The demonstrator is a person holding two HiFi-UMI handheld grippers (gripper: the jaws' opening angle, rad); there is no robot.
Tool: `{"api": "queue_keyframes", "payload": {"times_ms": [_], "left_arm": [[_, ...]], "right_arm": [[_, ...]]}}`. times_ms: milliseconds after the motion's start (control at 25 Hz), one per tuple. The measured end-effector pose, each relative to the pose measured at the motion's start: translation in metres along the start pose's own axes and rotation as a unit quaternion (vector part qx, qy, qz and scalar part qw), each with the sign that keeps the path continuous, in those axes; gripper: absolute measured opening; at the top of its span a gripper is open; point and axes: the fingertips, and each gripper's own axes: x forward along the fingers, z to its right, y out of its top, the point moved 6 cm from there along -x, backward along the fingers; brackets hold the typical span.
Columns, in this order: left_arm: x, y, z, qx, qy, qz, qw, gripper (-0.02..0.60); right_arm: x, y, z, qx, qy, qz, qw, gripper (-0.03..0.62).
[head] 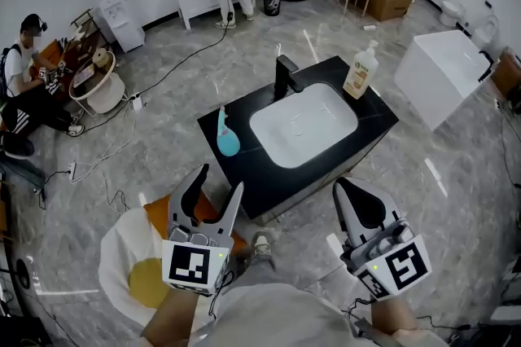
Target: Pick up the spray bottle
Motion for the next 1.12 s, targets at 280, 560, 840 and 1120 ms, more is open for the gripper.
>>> {"api": "queue_keyframes", "payload": {"times_ms": [280, 560, 840, 1120], "left_arm": [[0.065, -0.043, -0.068, 0.015, -0.002, -0.033, 0.9993, 0.241], [0.116, -0.09, -0.101, 0.015, -0.009, -0.08, 0.9966, 0.247], [0.152, -0.134, -0.112, -0.016, 0.0, -0.113, 0.9934, 0.256], [0.179, -0.181, -0.112, -0.045, 0.018, -0.162, 0.9856, 0.272]], "right_arm": [[0.098, -0.006, 0.013, -0.009, 0.016, -0.022, 1.0, 0.028], [0.161, -0.025, 0.019, -0.01, 0.02, -0.035, 0.999, 0.028], [0.208, -0.056, 0.027, 0.012, 0.053, -0.073, 0.996, 0.028], [0.236, -0.084, 0.041, 0.011, 0.079, -0.113, 0.99, 0.028]]}}
